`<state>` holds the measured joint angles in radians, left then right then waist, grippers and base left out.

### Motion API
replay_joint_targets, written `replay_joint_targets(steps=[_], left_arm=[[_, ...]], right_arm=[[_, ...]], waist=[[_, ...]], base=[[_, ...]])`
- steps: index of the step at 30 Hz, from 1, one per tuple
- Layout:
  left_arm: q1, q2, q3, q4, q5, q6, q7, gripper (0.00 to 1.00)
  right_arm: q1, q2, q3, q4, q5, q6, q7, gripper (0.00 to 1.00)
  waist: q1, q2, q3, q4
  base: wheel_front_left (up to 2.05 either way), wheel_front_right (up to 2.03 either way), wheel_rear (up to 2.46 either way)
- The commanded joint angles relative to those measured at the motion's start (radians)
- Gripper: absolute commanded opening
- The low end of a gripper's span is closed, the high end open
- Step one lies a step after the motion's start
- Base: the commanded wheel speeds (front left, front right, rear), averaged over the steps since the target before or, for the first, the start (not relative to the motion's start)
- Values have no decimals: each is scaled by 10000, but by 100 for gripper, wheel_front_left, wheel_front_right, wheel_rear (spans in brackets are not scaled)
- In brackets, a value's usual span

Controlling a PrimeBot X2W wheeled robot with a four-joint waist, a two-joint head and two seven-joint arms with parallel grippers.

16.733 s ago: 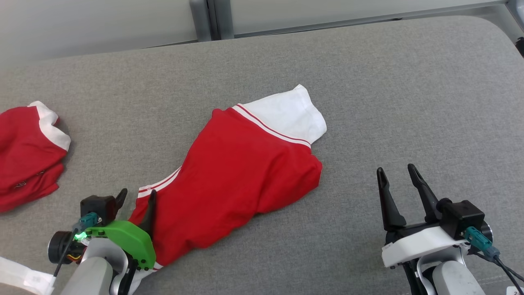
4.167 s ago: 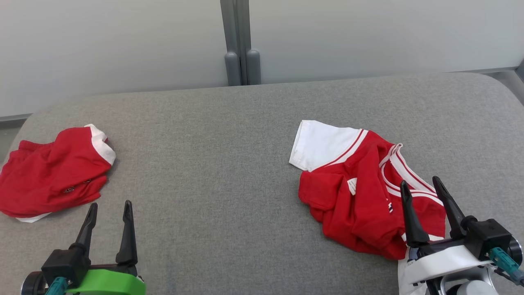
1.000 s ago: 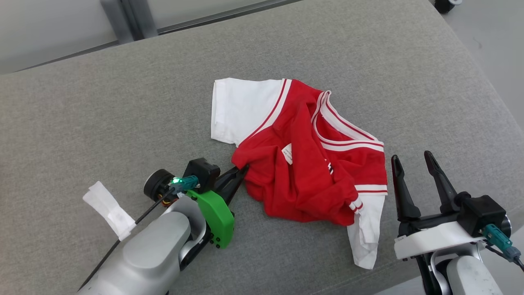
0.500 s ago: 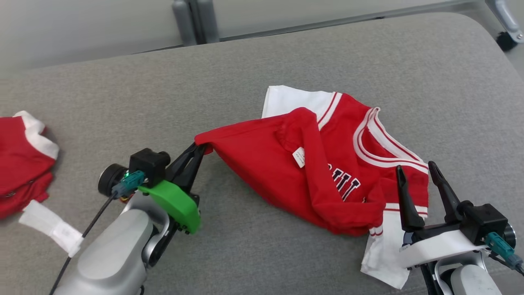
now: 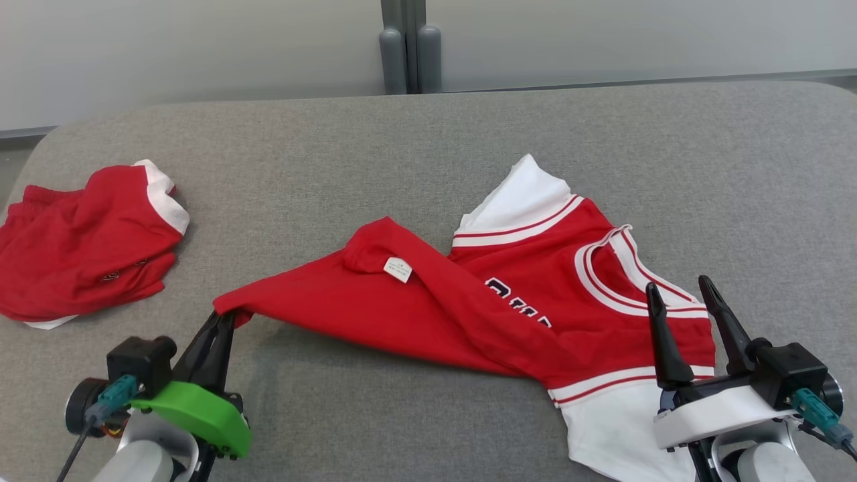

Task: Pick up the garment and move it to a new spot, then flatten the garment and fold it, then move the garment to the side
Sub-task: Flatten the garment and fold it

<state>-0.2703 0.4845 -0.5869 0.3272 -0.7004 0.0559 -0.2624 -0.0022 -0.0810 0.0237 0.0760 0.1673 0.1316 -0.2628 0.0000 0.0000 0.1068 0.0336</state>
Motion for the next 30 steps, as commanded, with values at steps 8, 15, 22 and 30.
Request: replay_joint_targets(steps=[8,15,22,30], left_arm=[[1460,-233,698,-38,-117,273,-33,5],[1510,-630,1606,-223,511,283,-33,100],[1324,-1059,2437,-694,1389,24,-21,100],[-25,-1667,2136,103,1917,-701,-21,100]], right_arm=[[90,-96,-8,103,-3,-18,-29,100],[56,-131,25,178,17,-18,-29,100],[19,-149,97,141,40,-18,-29,100],[-264,-210,234,168,45,-18,-29,100]], waist=[[0,0,-15,170],[0,0,-181,214],[0,0,-165,95],[0,0,139,-471]], base=[[0,0,0],[0,0,0],[0,0,0],[0,0,0]])
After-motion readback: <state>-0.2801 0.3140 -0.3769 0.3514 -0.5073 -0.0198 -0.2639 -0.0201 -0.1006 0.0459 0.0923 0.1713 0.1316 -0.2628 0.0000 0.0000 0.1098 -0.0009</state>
